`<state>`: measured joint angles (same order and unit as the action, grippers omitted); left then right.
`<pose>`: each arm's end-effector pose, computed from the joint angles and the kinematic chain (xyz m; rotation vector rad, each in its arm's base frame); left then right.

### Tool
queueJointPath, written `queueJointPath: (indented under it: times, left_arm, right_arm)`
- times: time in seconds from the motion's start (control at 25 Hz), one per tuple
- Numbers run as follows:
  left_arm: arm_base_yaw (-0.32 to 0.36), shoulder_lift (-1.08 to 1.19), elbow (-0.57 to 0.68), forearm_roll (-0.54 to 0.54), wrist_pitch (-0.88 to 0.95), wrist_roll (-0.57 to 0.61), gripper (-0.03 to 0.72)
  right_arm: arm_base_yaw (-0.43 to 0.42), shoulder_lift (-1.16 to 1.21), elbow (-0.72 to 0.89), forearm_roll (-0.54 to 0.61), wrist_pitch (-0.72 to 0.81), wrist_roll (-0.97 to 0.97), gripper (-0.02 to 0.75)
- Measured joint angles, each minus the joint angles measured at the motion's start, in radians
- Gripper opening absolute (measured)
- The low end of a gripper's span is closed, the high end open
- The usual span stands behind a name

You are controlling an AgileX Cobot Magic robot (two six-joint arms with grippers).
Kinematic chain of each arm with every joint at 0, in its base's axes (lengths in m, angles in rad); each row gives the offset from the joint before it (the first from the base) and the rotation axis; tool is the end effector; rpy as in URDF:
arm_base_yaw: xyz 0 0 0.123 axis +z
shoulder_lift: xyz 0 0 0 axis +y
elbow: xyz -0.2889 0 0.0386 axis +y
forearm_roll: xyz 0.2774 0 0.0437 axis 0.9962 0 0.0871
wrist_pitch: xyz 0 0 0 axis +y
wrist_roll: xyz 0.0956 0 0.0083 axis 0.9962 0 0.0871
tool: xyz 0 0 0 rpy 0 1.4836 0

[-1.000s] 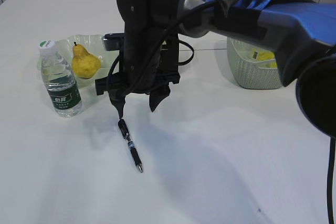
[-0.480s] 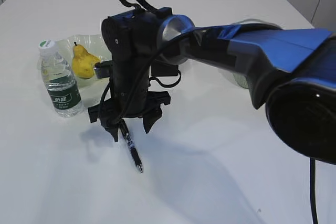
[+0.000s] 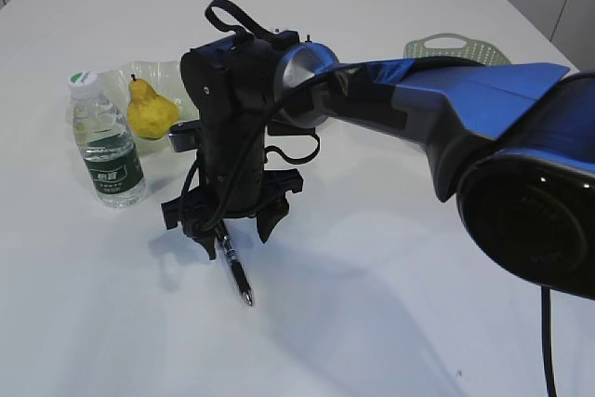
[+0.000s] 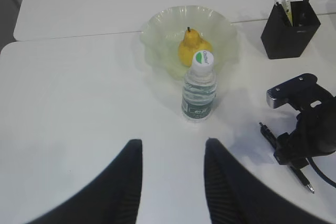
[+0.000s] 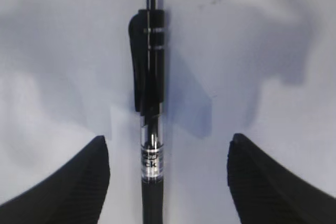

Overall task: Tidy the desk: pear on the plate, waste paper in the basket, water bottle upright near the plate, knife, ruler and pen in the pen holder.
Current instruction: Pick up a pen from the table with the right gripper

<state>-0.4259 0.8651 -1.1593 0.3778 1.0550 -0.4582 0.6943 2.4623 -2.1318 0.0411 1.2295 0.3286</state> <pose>0.1653 -0.0412 0.4358 -0.0041 2.1737 -0.0317 0.4087 0.3451 0.1304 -0.5408 3.0249 0.1266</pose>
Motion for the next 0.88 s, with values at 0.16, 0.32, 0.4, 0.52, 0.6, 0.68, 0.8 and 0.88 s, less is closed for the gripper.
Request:
queueJointPath:
  times: [0.16,0.32,0.4,0.52,0.6,0.68,0.8,0.88]
  left_arm:
    - [0.0,0.0,0.0,0.0,0.0,0.0,0.274]
    - [0.0,0.0,0.0,0.0,0.0,0.0,0.274]
    - [0.0,0.0,0.0,0.0,0.0,0.0,0.274]
    - [0.0,0.0,0.0,0.0,0.0,0.0,0.274]
    - [0.0,0.0,0.0,0.0,0.0,0.0,0.274]
    - [0.0,0.0,0.0,0.0,0.0,0.0,0.274]
    - [0.0,0.0,0.0,0.0,0.0,0.0,0.274]
    - [0.0,0.0,0.0,0.0,0.0,0.0,0.274]
  right_arm:
    - [0.0,0.0,0.0,-0.013,0.0,-0.002,0.531]
    - [0.0,0.002,0.0,-0.023,-0.002,-0.004,0.521]
    - [0.0,0.002,0.0,-0.027,-0.002,-0.004,0.521]
    - [0.0,0.004,0.0,-0.029,-0.002,-0.004,0.52]
    - [0.0,0.006,0.0,-0.029,-0.002,-0.004,0.52]
    - [0.0,0.01,0.0,-0.031,-0.002,-0.005,0.52]
    - [0.0,0.01,0.0,-0.031,-0.004,-0.005,0.52]
    - [0.0,0.01,0.0,-0.031,-0.004,-0.005,0.52]
